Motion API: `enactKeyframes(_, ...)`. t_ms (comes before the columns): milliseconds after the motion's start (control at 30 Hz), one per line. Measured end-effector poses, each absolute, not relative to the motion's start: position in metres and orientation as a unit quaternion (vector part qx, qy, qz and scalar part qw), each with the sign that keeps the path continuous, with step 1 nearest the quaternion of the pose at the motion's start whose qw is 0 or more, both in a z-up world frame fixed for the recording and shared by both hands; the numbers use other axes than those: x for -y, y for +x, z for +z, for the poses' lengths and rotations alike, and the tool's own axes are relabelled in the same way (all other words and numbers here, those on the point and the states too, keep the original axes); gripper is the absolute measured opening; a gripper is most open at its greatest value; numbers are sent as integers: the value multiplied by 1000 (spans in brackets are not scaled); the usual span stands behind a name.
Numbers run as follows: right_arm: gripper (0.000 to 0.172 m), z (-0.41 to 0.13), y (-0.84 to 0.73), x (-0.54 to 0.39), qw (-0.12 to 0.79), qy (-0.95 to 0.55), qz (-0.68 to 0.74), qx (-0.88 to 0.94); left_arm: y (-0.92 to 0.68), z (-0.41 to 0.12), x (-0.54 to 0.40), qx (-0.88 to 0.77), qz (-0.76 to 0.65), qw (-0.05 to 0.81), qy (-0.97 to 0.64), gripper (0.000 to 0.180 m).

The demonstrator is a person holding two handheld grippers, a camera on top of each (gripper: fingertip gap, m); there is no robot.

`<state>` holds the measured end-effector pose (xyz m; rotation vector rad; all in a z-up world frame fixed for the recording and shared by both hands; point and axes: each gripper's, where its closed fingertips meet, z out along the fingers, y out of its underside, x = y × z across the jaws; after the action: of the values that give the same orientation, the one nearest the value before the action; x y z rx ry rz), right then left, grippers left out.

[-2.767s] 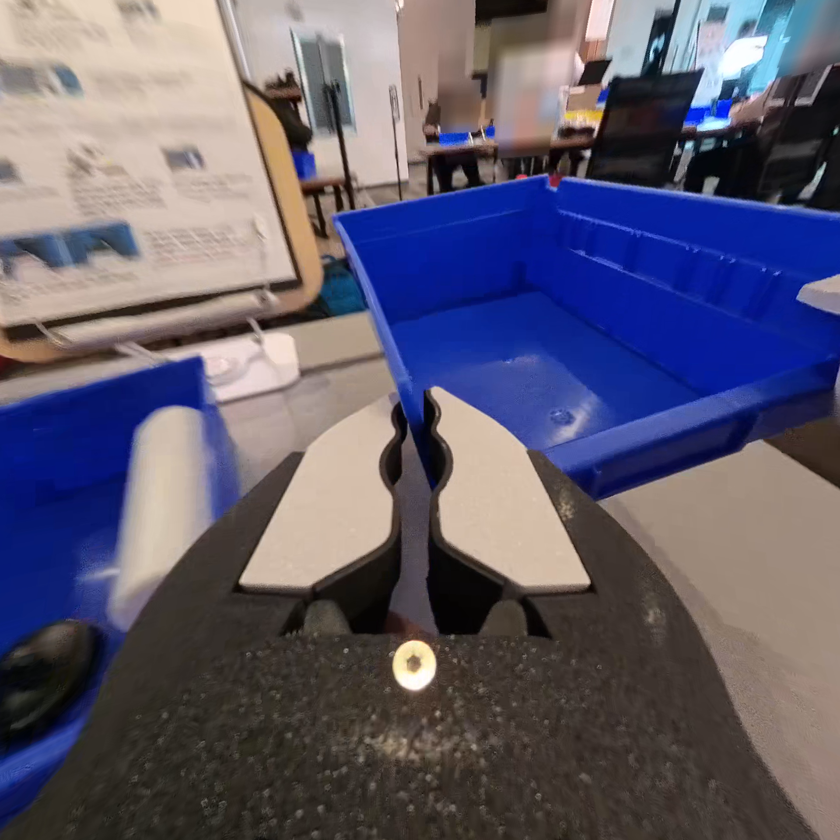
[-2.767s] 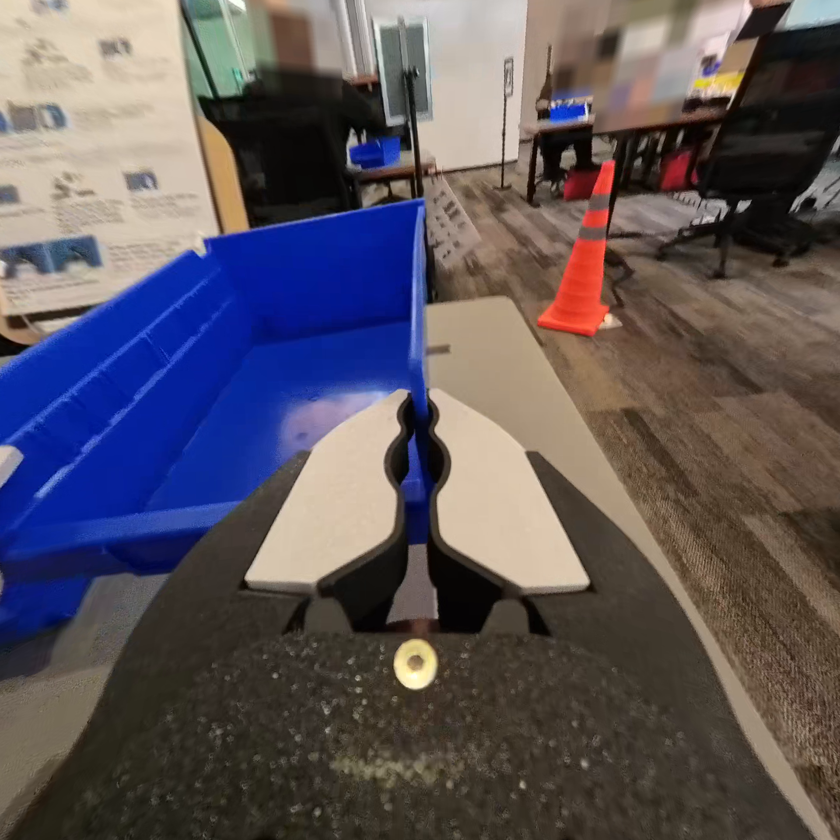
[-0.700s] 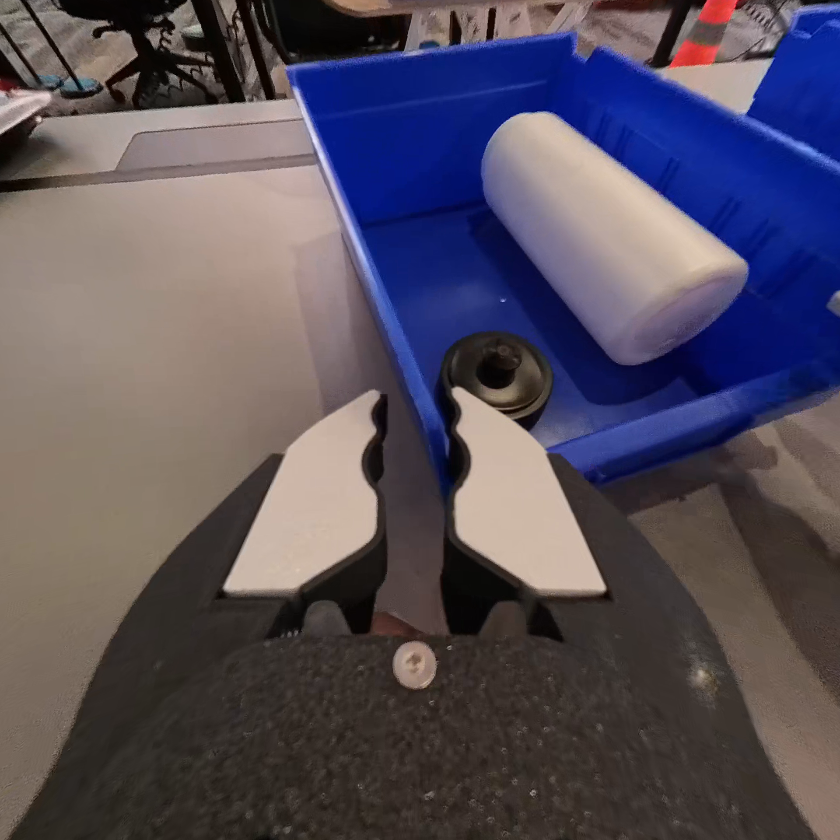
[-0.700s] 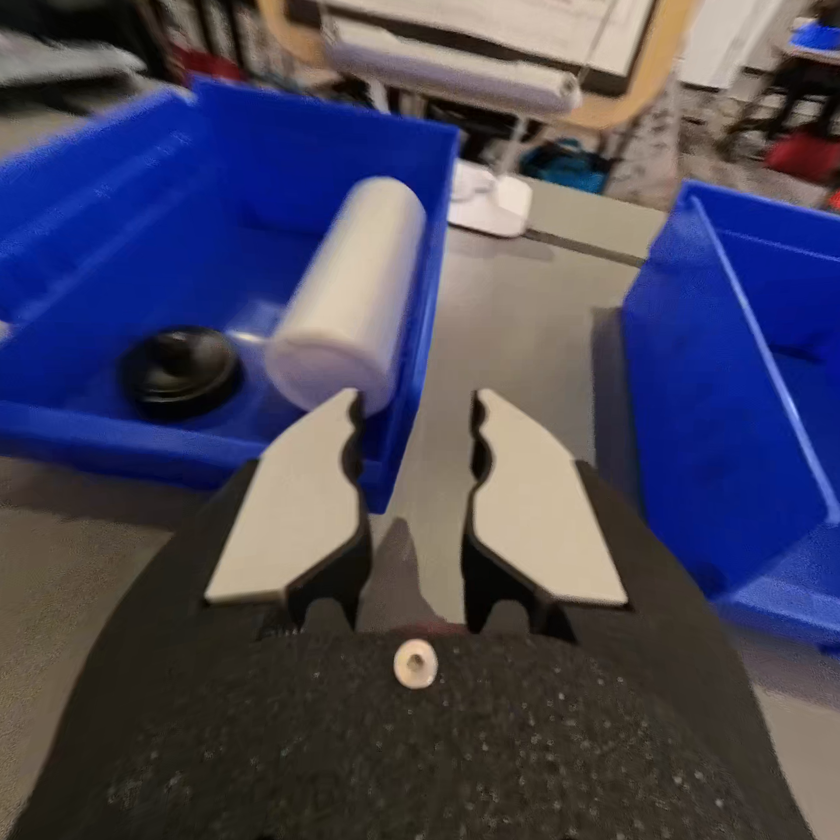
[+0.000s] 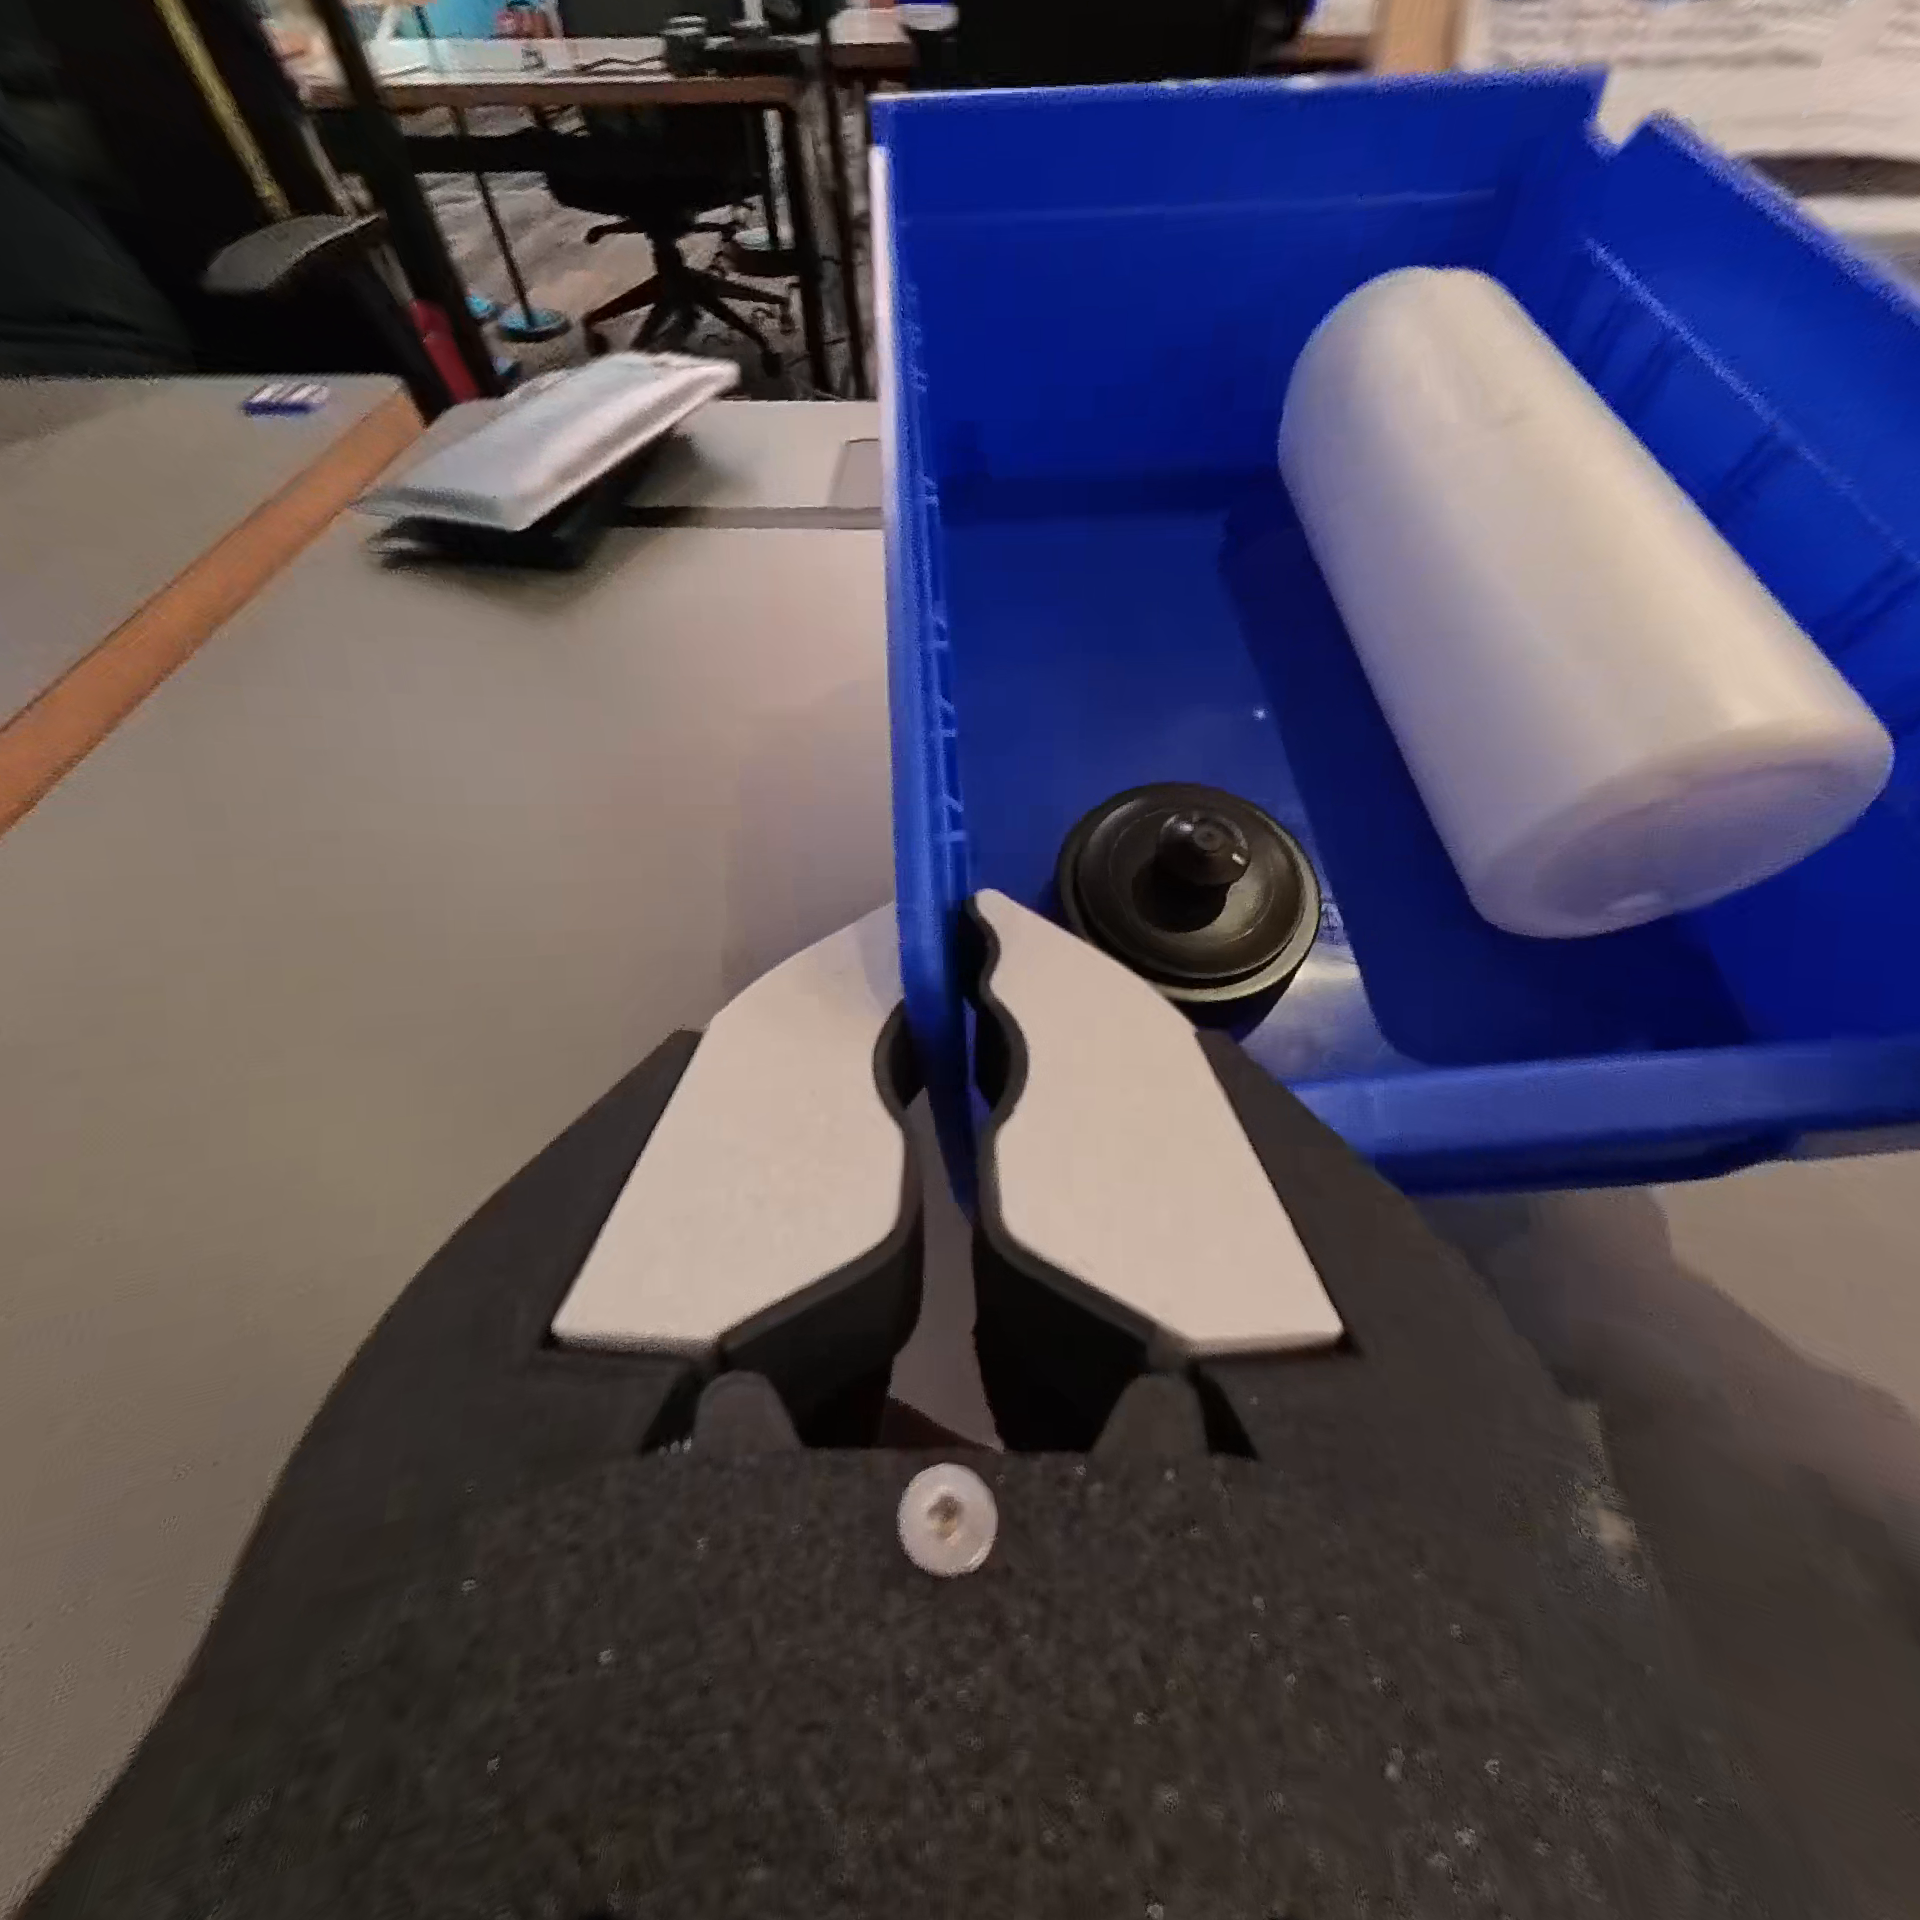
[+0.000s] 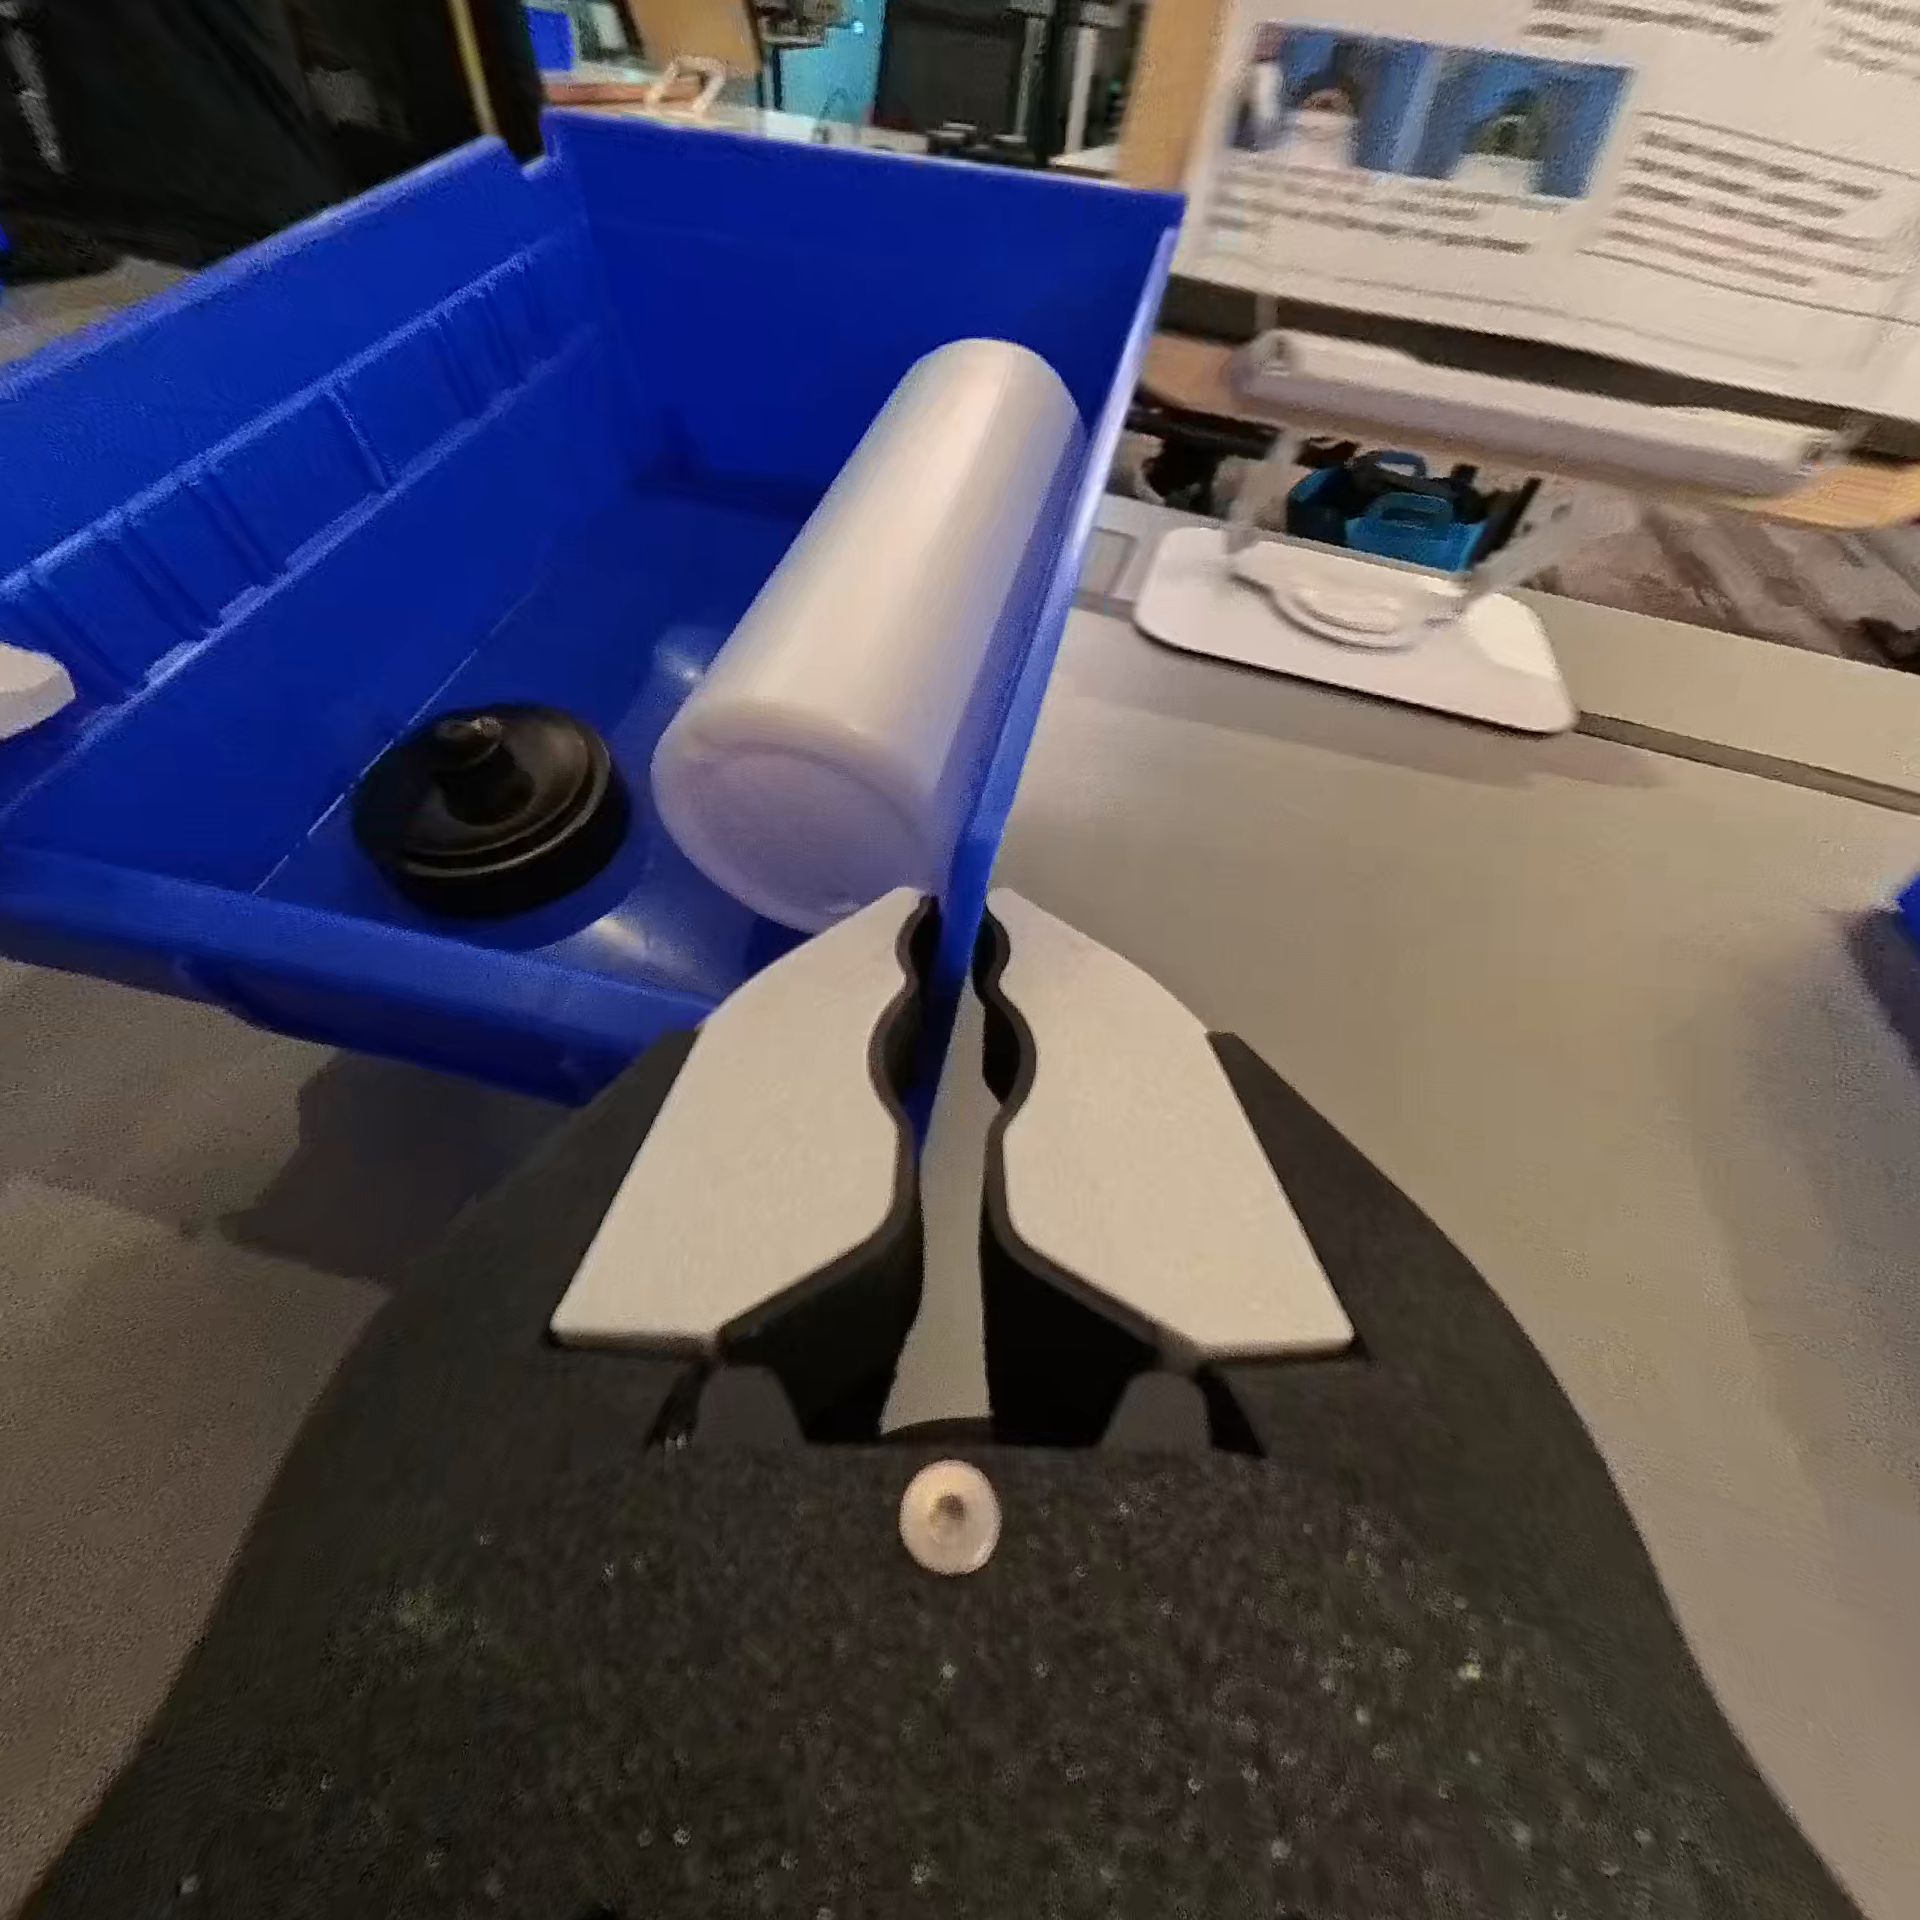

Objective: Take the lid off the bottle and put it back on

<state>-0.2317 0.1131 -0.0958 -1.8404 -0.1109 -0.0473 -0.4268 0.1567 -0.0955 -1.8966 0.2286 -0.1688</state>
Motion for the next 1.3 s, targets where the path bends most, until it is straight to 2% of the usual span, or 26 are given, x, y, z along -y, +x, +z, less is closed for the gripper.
enactKeyframes(300, 7, -126, -315, -143, 556, -827, 16, 75, -503, -124, -187, -63, -88, 519, -848, 1)
enactKeyframes(633, 14, -134, -332, -148, 532, -835, 121, 65, -512, -129, -201, -43, -122, 521, -844, 3)
enactKeyframes(667, 16, -133, -334, -145, 524, -835, 143, 81, -515, -128, -200, -35, -118, 514, -849, 6)
enactKeyframes(767, 21, -118, -325, -125, 524, -819, 203, 118, -530, -98, -190, -22, -68, 533, -843, 40)
enactKeyframes(867, 34, -95, -292, -106, 549, -791, 223, 150, -525, -67, -179, -46, -47, 557, -828, 57)
enactKeyframes(967, 51, -73, -250, -90, 572, -768, 197, 209, -475, -61, -168, -96, -136, 540, -825, 67)
enactKeyframes(1167, 59, -73, -160, -49, 557, -776, 120, 270, -332, -63, -124, -203, -342, 477, -784, 69)
enactKeyframes(1300, 58, -88, -104, -19, 565, -781, 103, 245, -258, -75, -76, -245, -397, 437, -769, 66)
